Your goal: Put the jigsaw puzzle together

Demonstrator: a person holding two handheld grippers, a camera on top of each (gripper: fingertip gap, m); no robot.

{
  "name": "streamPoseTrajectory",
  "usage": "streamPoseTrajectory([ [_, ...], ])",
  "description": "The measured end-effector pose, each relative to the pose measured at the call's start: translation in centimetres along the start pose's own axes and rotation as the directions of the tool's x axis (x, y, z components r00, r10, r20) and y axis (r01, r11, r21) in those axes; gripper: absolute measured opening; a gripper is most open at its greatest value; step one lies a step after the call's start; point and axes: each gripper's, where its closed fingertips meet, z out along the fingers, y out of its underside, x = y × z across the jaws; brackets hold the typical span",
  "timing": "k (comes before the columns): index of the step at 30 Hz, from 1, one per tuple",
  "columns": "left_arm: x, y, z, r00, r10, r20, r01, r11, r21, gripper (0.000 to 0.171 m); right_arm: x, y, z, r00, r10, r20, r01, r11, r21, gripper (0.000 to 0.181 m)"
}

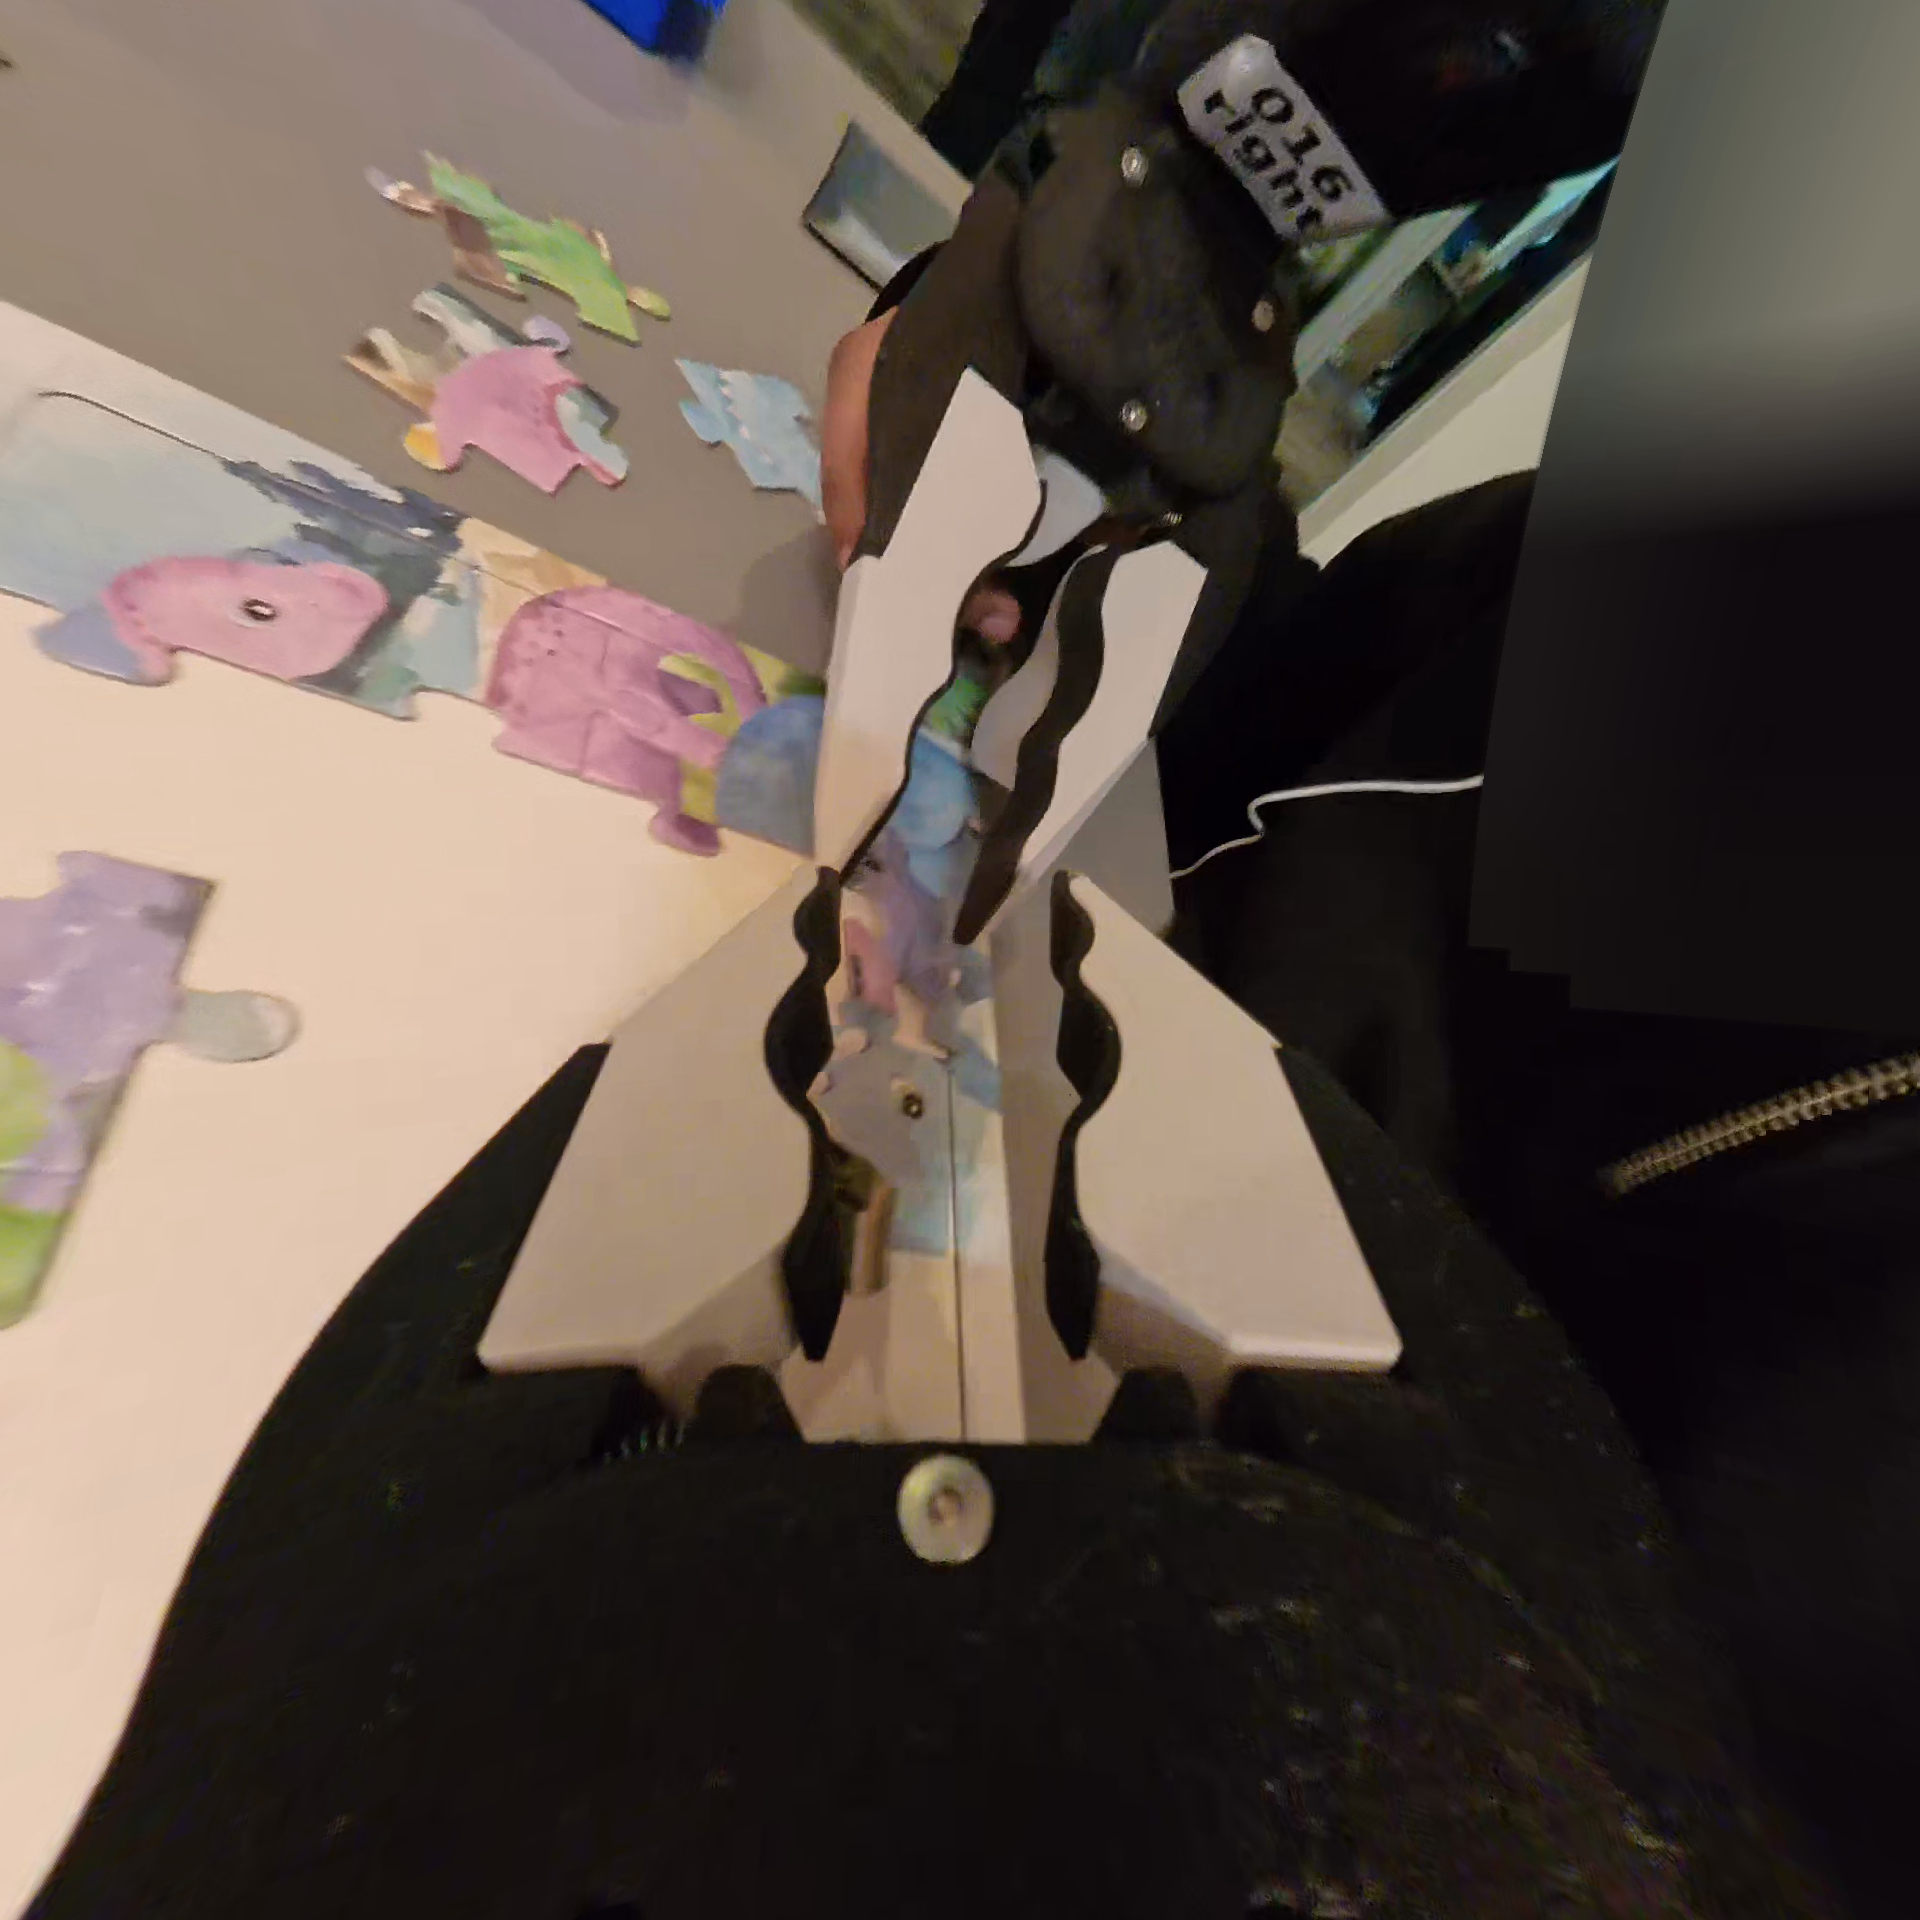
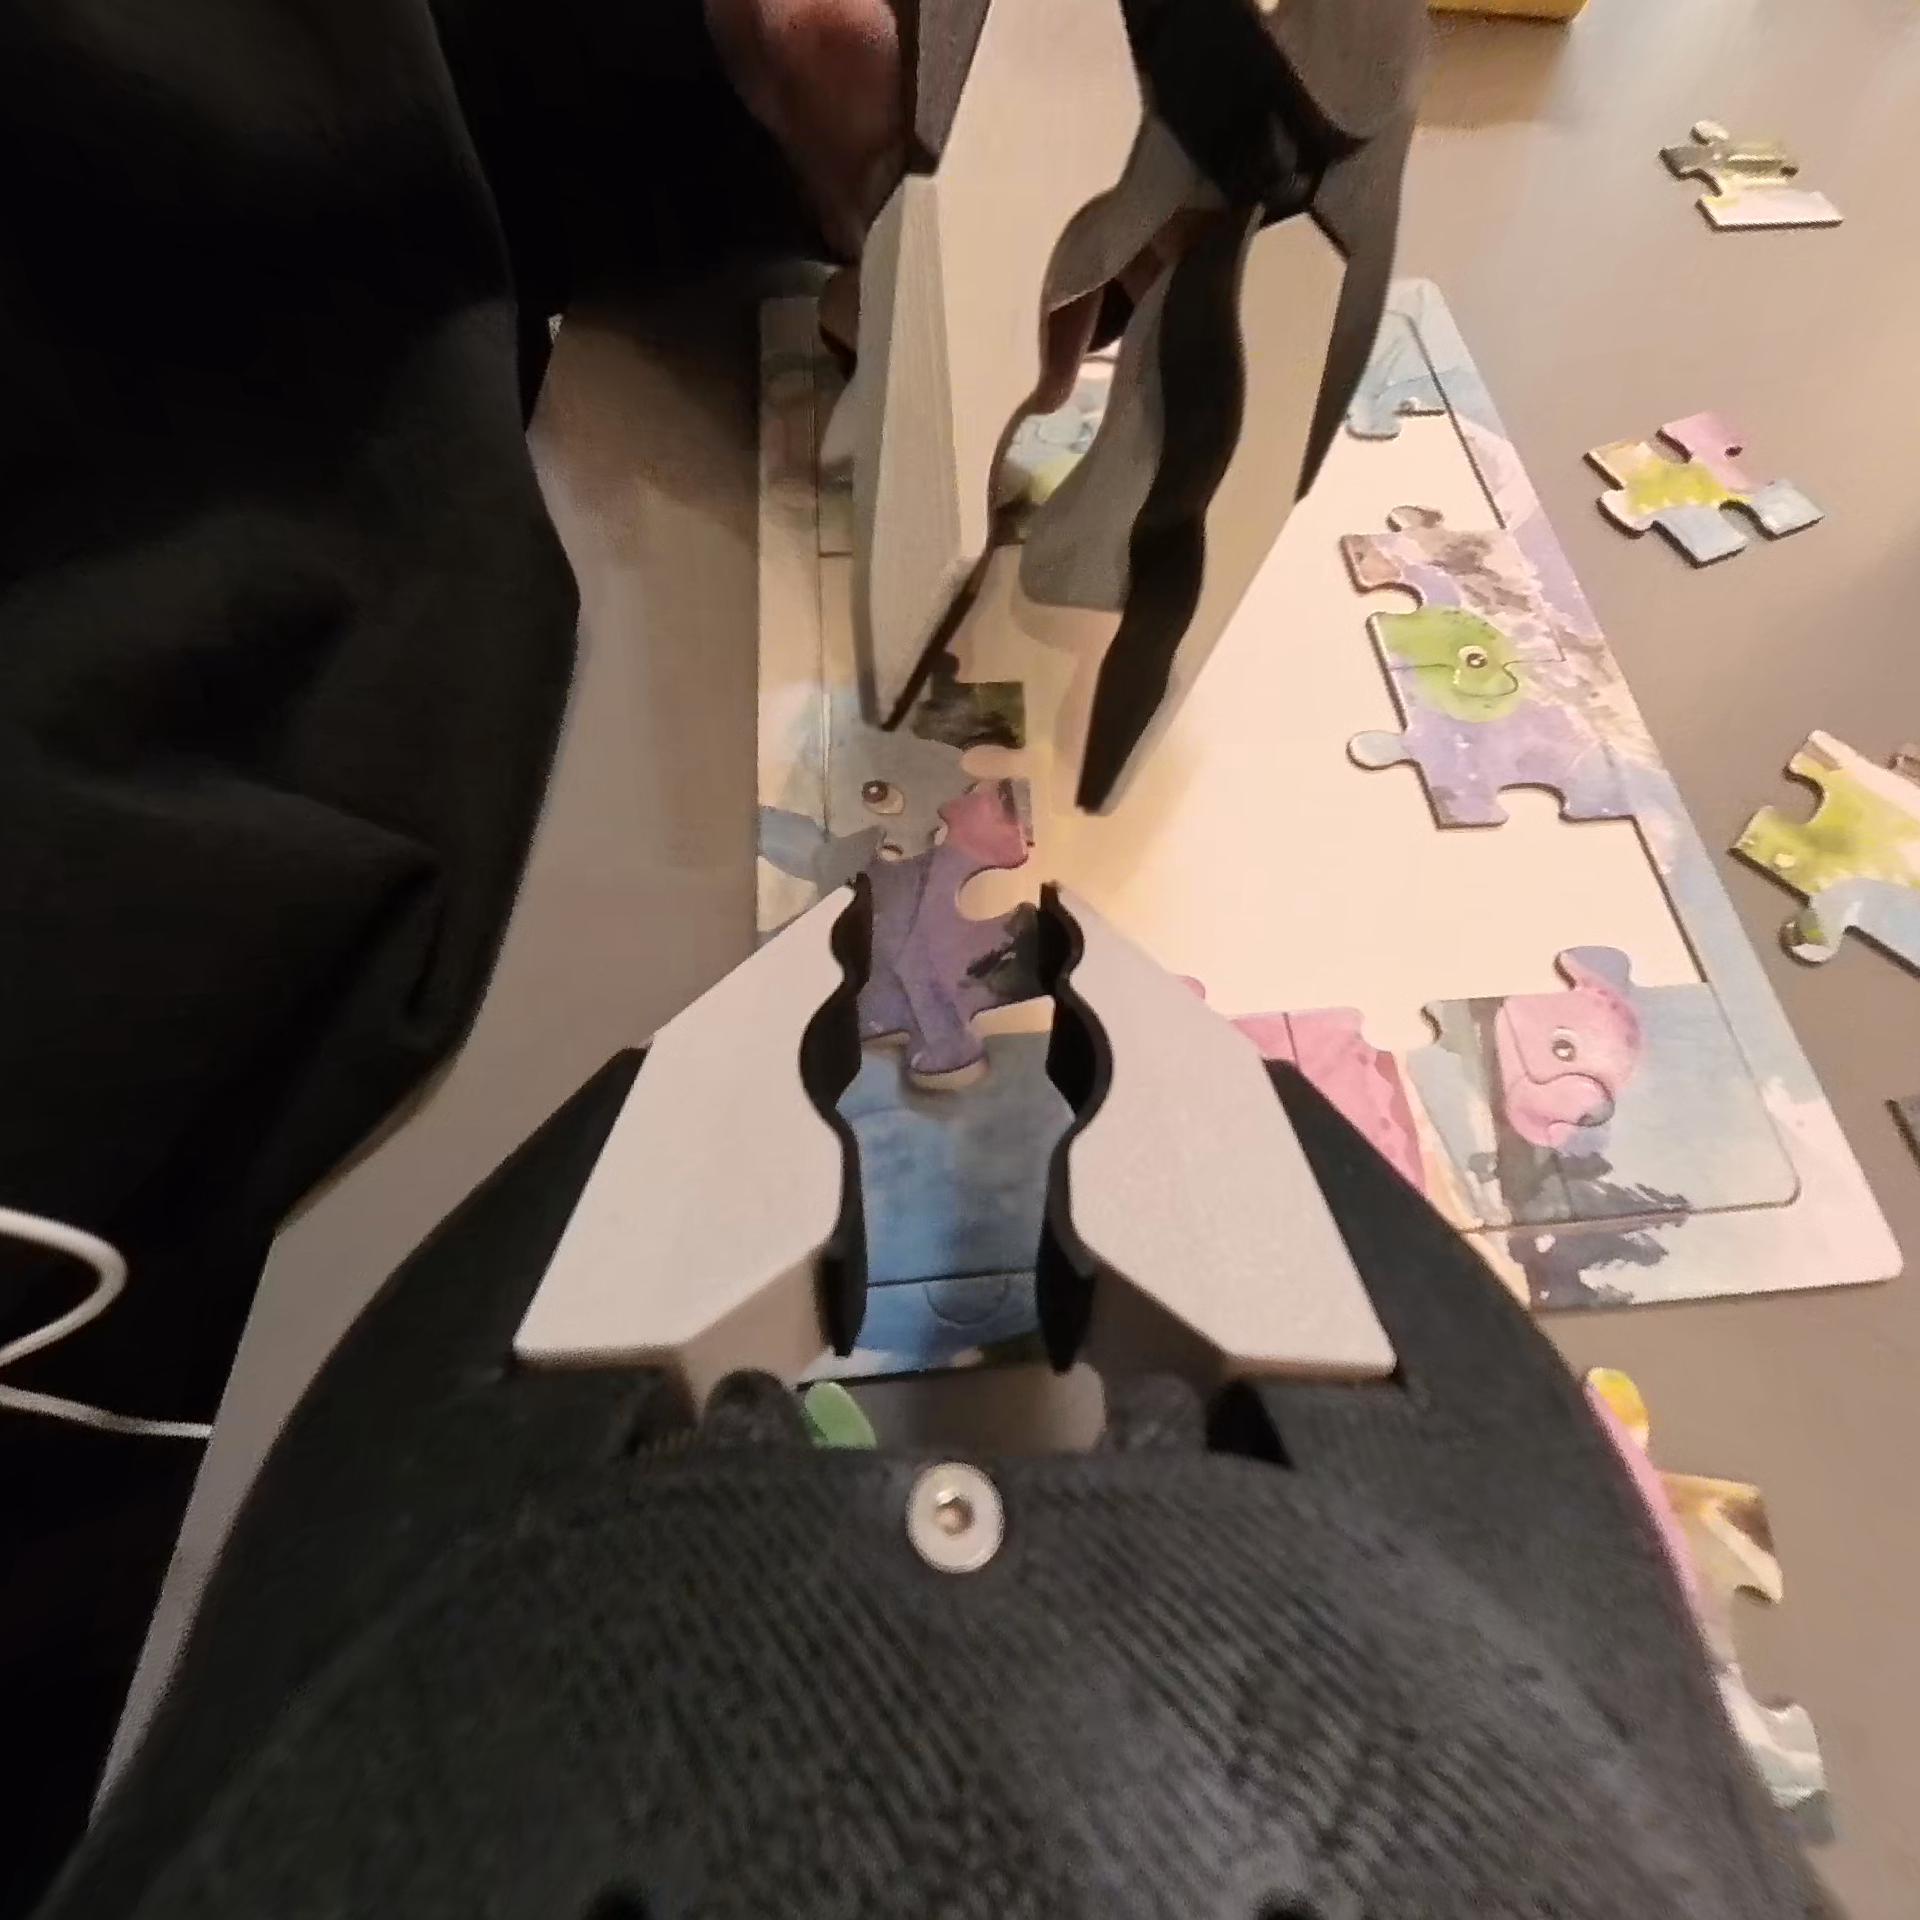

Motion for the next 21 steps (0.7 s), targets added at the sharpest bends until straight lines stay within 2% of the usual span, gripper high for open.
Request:
streamPoseTrajectory([
  [4,-0.8,1.3,1.1,0.996,0.013,0.084,-0.006,0.996,-0.090,0.030,-0.1,-0.1,-0.1,1.000,-0.004,-0.001,0.004,1.000,0.002,0.030],
  [7,-0.8,2.0,1.7,0.995,0.016,0.094,-0.004,0.992,-0.128,0.025,-0.1,0.1,-0.1,1.000,-0.004,0.000,0.004,1.000,-0.003,0.030],
  [10,-0.6,1.9,1.4,0.998,0.001,0.069,0.007,0.993,-0.118,0.002,0.0,0.0,-0.1,1.000,-0.008,-0.005,0.008,1.000,0.002,0.029],
  [21,0.0,1.8,1.2,1.000,-0.016,0.020,0.018,0.994,-0.105,0.000,0.1,0.2,-0.2,1.000,0.009,-0.005,-0.009,1.000,0.000,0.032],
])
